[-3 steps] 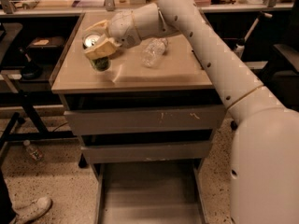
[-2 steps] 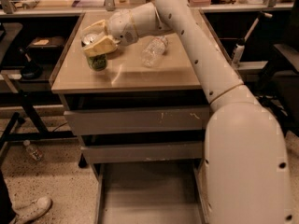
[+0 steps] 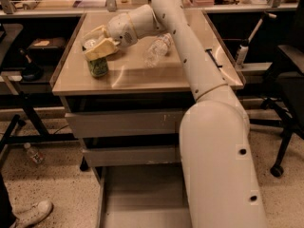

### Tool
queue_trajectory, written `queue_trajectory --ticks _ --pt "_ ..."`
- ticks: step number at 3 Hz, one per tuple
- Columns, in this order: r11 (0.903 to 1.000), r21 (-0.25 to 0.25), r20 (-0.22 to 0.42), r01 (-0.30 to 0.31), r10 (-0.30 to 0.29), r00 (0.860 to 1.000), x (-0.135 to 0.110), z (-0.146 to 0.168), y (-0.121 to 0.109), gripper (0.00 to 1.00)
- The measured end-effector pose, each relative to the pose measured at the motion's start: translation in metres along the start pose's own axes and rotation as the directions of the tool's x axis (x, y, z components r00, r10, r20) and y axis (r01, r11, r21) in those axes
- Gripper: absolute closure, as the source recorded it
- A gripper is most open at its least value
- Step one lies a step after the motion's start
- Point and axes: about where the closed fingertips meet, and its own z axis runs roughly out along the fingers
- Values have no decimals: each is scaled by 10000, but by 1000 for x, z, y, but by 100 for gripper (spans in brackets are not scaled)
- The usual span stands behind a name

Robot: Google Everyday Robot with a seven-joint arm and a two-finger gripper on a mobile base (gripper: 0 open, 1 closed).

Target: Pick green can from bottom drawer and place on counter

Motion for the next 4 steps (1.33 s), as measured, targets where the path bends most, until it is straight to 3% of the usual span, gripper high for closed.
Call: queue_trajectory --ticks 2,3,4 --pt "9986 -384 -257 -359 349 9991 6 5 -2 100" --pt "9986 -384 -257 -359 349 9991 6 5 -2 82" --pt "9986 -384 -257 -359 349 9991 6 5 -2 58"
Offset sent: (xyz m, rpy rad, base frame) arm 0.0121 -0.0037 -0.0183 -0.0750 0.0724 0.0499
